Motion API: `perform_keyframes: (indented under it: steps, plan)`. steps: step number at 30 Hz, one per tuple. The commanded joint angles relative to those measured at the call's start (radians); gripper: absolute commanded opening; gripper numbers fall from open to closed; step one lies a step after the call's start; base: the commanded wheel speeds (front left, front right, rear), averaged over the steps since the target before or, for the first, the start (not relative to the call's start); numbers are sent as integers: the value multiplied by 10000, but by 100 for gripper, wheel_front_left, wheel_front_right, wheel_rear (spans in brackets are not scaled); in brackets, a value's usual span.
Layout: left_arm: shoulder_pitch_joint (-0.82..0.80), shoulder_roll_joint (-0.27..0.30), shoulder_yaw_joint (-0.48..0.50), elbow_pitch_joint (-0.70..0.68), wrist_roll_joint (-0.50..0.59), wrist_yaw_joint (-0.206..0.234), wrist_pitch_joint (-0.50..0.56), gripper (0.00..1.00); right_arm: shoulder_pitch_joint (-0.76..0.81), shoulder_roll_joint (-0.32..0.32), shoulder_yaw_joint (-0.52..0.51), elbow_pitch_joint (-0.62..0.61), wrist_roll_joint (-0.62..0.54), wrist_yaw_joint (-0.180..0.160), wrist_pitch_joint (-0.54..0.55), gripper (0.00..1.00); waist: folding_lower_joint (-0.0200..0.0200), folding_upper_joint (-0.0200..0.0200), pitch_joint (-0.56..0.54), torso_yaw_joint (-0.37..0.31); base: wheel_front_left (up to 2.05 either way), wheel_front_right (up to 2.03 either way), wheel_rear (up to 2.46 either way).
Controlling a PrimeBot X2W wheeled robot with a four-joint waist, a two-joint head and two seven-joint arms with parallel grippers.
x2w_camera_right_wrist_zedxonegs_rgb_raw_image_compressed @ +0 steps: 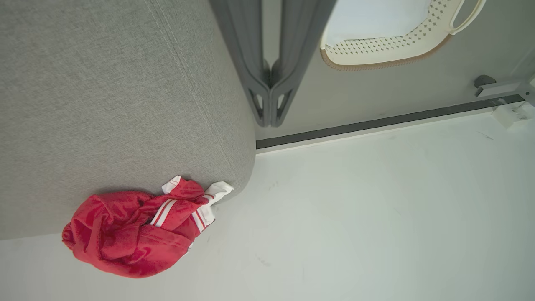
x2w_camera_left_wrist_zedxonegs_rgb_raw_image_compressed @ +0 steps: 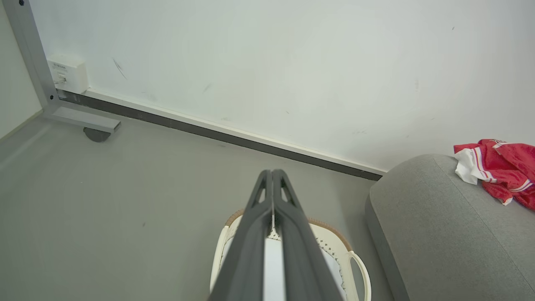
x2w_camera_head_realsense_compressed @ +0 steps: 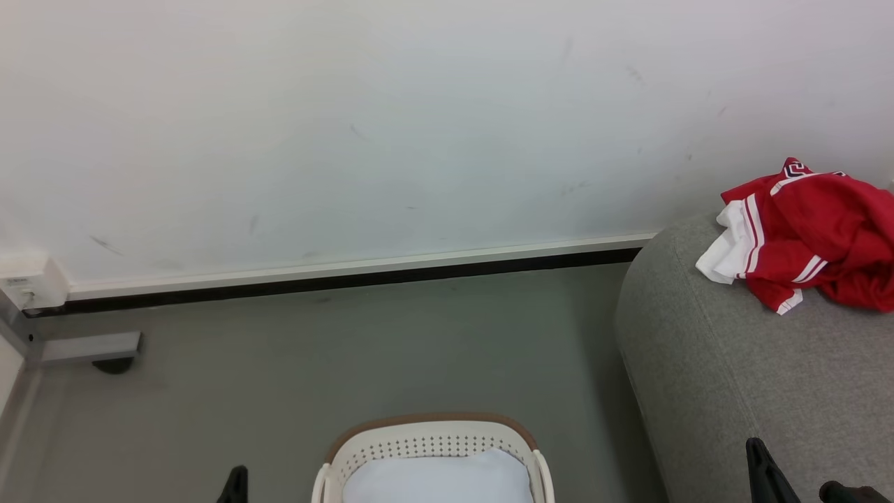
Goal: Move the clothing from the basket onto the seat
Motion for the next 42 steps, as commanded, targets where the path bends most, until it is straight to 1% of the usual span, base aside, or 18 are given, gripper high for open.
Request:
perform_keyframes:
  steps: [1,23,42]
  plan:
    - [-281,15,117,-157,-568,-50,131,0,-249,-71,-54,-260,619,-2,114,0,0,-1,5,16,0,0,0]
    - [-765,-108,462,-198,-3773,-192,989,0,-478,-95,-240,-622,4253,-6,944,0,0,-1,56,174,0,0,0]
    - [-1126,-205,735,-208,-6112,-300,1630,0,-654,-114,-401,-859,6884,-10,1573,0,0,-1,102,317,0,0,0]
